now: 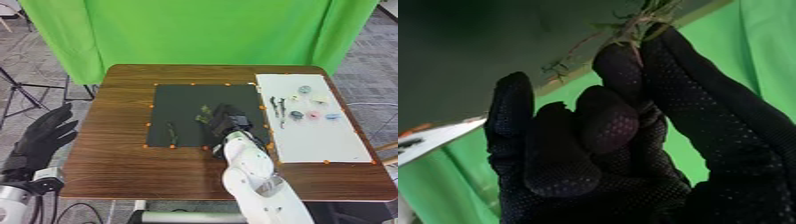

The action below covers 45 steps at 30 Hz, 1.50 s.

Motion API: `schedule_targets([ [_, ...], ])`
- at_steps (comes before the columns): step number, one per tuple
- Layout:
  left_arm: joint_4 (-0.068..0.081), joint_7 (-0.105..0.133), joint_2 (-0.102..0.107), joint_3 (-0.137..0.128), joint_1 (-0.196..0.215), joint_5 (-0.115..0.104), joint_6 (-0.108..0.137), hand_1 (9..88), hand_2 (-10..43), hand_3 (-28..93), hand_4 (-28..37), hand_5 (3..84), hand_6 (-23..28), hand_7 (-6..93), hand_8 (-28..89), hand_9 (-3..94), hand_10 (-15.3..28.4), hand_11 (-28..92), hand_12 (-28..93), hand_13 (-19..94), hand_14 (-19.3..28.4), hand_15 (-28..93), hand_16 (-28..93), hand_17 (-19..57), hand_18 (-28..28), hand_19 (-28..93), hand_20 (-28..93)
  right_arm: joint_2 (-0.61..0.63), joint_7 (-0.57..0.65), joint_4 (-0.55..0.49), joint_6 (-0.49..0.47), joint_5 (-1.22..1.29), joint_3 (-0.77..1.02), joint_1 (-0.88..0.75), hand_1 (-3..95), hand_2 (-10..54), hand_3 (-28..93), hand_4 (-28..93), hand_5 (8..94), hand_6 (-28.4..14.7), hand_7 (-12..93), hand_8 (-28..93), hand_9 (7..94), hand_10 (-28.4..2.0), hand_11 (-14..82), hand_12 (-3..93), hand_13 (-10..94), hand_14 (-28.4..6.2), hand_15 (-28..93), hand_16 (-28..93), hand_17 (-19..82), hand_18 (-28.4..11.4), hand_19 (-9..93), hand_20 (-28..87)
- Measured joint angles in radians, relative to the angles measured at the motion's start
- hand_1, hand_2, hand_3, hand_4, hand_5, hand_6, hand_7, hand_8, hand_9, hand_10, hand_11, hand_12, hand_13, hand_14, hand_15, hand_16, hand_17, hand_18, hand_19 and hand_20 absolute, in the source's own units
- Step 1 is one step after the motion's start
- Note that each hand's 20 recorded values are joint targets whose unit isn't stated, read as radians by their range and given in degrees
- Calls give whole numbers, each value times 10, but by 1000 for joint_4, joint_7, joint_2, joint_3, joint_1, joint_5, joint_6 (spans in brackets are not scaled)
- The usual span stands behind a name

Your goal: Arrange flowers

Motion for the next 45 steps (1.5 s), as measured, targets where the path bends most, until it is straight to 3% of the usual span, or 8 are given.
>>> schedule_targets([
  [11,1,-8,17,14,-12,0,-1,230,-63,712,-283,224,9,224,-107,176,85,152,187,148,115,220,39,-90,187,393,69,-101,-5,57,-14,-82,2,-30,402,-95,838,-170,698,0,608,254,782,-104,657,512,756,-89,860,372,296,-206,782,373],
  [27,6,-13,20,20,-21,0,-3,231,-62,710,-283,224,10,223,-106,176,85,151,187,149,115,219,39,-90,187,391,69,-122,-27,70,-24,-120,11,-38,392,-95,821,-205,705,18,592,210,780,-100,644,510,754,-84,846,373,294,-205,781,368],
  [41,6,-14,20,18,-20,0,-4,231,-64,712,-283,224,10,224,-107,176,85,151,187,149,115,221,39,-90,187,392,69,-117,-31,49,-66,-124,11,-44,292,-95,812,-244,704,3,526,180,744,-108,632,517,737,-90,834,376,276,-208,770,372],
  [45,6,-14,20,17,-19,0,-4,231,-63,712,-283,224,10,224,-107,176,85,151,188,149,115,220,38,-90,187,392,69,-117,-33,48,-66,-126,11,-44,265,-95,821,-259,697,-5,521,113,726,-110,634,518,728,-91,832,379,271,-208,767,375],
])
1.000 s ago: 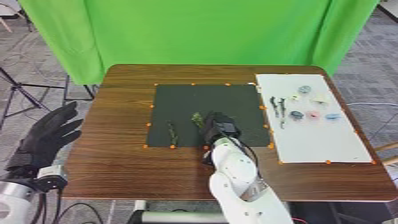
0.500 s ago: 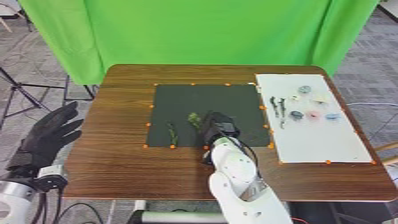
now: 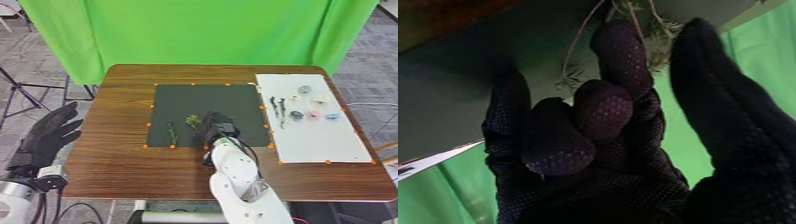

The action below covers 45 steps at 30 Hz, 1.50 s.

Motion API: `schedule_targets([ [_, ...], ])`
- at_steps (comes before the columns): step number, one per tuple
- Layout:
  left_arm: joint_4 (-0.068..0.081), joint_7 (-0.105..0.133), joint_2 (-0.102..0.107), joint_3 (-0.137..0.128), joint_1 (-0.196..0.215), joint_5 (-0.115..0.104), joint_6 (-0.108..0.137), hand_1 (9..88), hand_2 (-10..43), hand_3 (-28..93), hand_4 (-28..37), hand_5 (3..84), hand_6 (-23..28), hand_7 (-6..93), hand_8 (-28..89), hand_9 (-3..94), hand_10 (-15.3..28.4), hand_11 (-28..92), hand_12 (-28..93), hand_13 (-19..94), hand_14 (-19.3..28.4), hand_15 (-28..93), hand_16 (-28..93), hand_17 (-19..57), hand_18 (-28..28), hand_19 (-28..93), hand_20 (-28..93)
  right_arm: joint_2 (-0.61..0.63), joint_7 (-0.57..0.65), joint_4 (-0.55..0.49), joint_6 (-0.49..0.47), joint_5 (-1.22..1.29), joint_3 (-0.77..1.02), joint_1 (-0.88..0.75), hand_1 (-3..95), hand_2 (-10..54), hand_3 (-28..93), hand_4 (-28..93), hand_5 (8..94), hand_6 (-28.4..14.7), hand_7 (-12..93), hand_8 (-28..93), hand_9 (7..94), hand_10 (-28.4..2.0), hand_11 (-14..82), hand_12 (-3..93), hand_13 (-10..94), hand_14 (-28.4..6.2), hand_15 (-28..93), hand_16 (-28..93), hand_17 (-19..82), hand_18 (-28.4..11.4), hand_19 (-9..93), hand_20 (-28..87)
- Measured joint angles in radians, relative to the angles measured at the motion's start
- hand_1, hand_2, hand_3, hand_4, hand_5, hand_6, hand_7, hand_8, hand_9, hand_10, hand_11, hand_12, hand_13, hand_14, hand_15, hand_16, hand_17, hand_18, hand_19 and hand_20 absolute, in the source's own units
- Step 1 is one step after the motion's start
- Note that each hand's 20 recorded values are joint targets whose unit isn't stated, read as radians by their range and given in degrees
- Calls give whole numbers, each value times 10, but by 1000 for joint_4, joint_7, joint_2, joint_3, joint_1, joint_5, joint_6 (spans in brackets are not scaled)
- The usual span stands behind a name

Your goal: Arrange flowers

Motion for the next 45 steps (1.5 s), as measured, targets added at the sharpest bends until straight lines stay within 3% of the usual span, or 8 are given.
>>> schedule_targets([
  [9,0,0,0,-1,1,0,-2,232,-62,710,-283,224,10,225,-107,176,85,152,188,149,114,219,39,-90,188,394,69,4,-8,-8,19,-8,-1,-8,243,-95,824,-236,657,-22,522,-139,692,-122,625,505,707,-91,823,376,257,-209,755,385],
  [23,3,-1,5,-2,0,0,-10,232,-62,710,-283,224,10,224,-107,176,85,151,187,149,114,219,40,-90,187,393,69,17,-7,-25,31,-3,4,-21,251,-95,829,-231,595,-39,529,-154,628,-141,640,507,662,-103,834,379,235,-214,751,393],
  [45,5,0,4,-6,2,0,-13,232,-61,709,-283,225,10,222,-107,176,85,150,188,149,115,221,39,-90,187,393,69,64,-56,-76,-42,39,-3,-38,254,-95,839,-234,536,-47,587,-194,548,-148,669,496,598,-121,858,355,202,-216,727,415],
])
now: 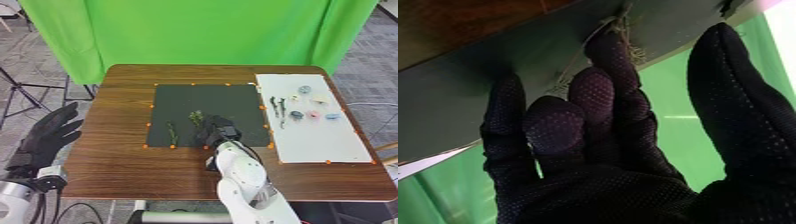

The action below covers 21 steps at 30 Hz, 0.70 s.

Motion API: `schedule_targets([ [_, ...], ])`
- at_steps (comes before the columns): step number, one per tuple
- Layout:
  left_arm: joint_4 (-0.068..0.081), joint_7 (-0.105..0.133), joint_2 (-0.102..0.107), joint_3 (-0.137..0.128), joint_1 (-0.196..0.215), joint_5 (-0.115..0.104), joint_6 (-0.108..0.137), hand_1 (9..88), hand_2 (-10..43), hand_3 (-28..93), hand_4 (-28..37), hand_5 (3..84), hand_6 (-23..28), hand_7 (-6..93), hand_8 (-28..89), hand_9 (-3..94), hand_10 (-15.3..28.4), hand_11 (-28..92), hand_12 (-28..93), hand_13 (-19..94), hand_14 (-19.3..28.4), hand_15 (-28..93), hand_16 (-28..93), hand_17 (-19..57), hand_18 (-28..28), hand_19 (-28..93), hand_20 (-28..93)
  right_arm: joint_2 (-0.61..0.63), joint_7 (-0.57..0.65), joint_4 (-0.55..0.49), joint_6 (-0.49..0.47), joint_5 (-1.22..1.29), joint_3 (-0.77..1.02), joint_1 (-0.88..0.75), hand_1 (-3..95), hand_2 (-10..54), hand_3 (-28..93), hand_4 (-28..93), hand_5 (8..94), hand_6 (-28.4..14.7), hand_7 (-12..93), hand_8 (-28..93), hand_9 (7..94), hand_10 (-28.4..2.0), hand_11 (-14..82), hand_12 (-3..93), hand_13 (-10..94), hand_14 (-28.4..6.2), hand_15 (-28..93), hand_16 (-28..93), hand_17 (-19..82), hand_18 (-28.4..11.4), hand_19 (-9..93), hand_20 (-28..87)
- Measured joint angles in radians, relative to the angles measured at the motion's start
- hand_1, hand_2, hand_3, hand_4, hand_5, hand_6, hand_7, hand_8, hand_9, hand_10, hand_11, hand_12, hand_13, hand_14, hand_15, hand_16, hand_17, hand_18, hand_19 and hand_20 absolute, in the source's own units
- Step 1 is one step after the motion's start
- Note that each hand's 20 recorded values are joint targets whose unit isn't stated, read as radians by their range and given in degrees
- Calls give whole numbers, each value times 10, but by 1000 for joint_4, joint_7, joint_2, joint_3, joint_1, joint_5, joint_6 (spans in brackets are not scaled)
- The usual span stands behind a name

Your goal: Arrange flowers

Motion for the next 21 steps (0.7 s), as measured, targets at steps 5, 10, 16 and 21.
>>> schedule_targets([
  [5,-1,0,0,-1,1,0,0,232,-60,709,-283,225,10,223,-106,176,85,151,189,149,115,220,38,-90,187,393,69,10,-10,0,17,-20,-6,-4,249,-95,852,-238,455,-56,526,-201,473,-175,668,486,563,-129,862,349,194,-220,729,418],
  [10,-1,0,0,-1,2,0,0,232,-60,709,-283,225,10,223,-107,176,85,152,188,149,115,220,38,-90,187,393,69,14,-22,0,27,-41,-8,-12,249,-95,854,-239,439,-64,492,-193,443,-184,657,473,533,-138,864,339,184,-222,727,420],
  [16,-1,0,-2,-2,3,0,0,232,-61,710,-283,224,11,223,-107,176,85,152,188,149,115,221,38,-90,187,393,69,16,-30,-1,32,-48,-9,-17,247,-95,860,-240,405,-72,497,-193,407,-192,659,468,509,-144,873,322,175,-222,724,424],
  [21,-1,0,-2,-2,4,0,0,232,-60,710,-283,224,10,224,-106,176,85,153,187,149,115,221,38,-90,187,393,69,19,-31,-1,36,-55,-12,-20,248,-95,863,-243,424,-80,369,-157,401,-194,656,459,502,-148,880,305,169,-223,720,428],
])
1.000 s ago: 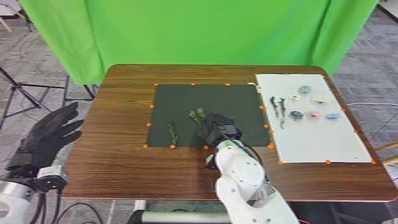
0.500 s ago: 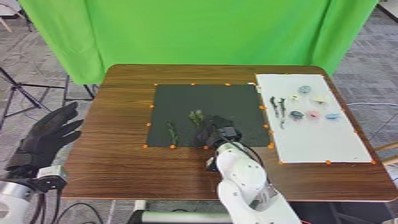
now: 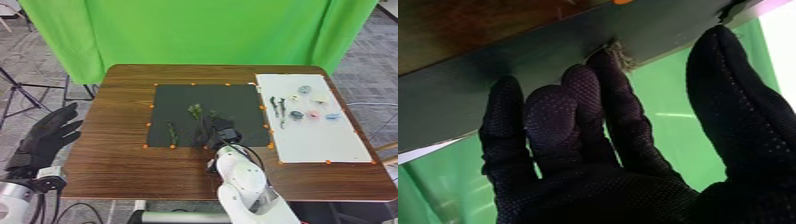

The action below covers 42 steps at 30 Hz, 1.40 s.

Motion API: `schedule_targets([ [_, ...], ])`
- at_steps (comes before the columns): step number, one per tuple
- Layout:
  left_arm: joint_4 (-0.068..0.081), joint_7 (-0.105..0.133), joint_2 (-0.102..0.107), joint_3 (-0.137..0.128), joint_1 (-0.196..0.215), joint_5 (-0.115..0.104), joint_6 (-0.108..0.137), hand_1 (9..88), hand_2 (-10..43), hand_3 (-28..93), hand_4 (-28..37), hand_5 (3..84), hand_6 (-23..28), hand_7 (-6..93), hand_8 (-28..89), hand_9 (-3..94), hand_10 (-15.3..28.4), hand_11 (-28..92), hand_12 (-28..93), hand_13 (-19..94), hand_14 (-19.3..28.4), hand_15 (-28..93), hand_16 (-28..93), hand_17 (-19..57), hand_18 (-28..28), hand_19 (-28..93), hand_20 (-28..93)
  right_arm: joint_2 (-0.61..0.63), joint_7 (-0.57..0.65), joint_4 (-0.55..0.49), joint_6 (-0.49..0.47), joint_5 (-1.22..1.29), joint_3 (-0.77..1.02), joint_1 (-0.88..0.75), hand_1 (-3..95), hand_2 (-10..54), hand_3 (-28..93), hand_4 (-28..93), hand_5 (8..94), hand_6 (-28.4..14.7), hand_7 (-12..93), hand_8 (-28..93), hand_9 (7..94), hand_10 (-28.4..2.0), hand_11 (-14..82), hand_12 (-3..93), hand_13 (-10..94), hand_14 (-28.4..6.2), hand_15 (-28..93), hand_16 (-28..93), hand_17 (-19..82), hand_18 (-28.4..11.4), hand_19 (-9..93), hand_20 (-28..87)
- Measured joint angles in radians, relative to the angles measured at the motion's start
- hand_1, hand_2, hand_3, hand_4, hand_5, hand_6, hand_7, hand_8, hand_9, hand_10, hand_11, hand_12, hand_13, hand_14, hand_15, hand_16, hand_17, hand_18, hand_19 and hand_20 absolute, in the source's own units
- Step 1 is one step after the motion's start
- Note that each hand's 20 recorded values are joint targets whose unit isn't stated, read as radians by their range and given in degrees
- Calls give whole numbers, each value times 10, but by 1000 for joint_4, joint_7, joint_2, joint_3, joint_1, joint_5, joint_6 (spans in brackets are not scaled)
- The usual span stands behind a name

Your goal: Arrange flowers

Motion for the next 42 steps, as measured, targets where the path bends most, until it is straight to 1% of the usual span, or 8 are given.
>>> schedule_targets([
  [1,0,0,0,0,0,0,0,232,-60,710,-283,224,10,223,-107,176,85,152,187,150,115,221,38,-90,187,393,69,1,0,0,0,0,0,0,248,-95,863,-243,431,-77,379,-151,402,-194,656,457,502,-147,880,304,168,-224,719,429],
  [6,0,0,-2,0,1,0,0,232,-60,709,-283,224,10,224,-107,176,85,152,187,150,115,221,38,-90,187,394,69,7,-3,-3,0,1,-3,0,250,-95,857,-239,431,-63,570,-206,405,-192,657,454,497,-148,880,301,164,-222,714,430],
  [12,-1,0,-4,-1,3,0,1,232,-60,710,-283,224,10,224,-108,176,85,153,187,150,115,222,39,-90,187,394,69,42,-6,-8,-2,15,-24,11,247,-95,859,-240,435,-69,667,-222,405,-191,659,455,494,-148,879,299,160,-220,709,430],
  [23,-2,3,-13,-7,12,0,1,233,-59,709,-283,224,10,225,-107,176,85,152,187,149,114,219,39,-90,187,395,68,153,-22,-45,-6,45,-62,28,239,-95,860,-238,411,-74,762,-241,401,-193,667,463,492,-147,880,296,160,-219,709,429],
  [25,-2,3,-14,-7,13,1,1,233,-59,709,-283,224,10,225,-108,176,85,152,187,149,114,219,39,-90,187,395,69,159,-22,-49,-5,45,-62,27,238,-95,861,-237,402,-79,725,-252,391,-195,668,466,490,-148,880,295,158,-219,709,429],
  [28,-2,3,-15,-7,13,1,1,233,-59,709,-283,224,9,226,-108,176,85,152,188,149,115,223,39,-90,187,395,68,165,-22,-56,-1,45,-60,24,237,-95,862,-238,392,-79,571,-225,387,-197,668,465,484,-151,881,292,158,-221,711,429],
  [33,-3,3,-16,-7,14,1,1,233,-58,708,-283,224,10,225,-108,177,85,154,187,149,115,224,37,-90,187,395,68,168,-22,-63,12,44,-55,18,235,-95,865,-239,406,-89,378,-152,383,-200,667,463,483,-154,883,288,157,-225,711,431],
  [42,-3,2,-17,-7,14,1,1,231,-58,709,-283,224,10,224,-107,177,86,154,186,149,114,221,37,-90,187,394,68,171,-22,-63,17,43,-52,18,230,-95,868,-241,404,-102,278,-122,364,-207,648,460,462,-159,876,287,152,-226,709,430],
])
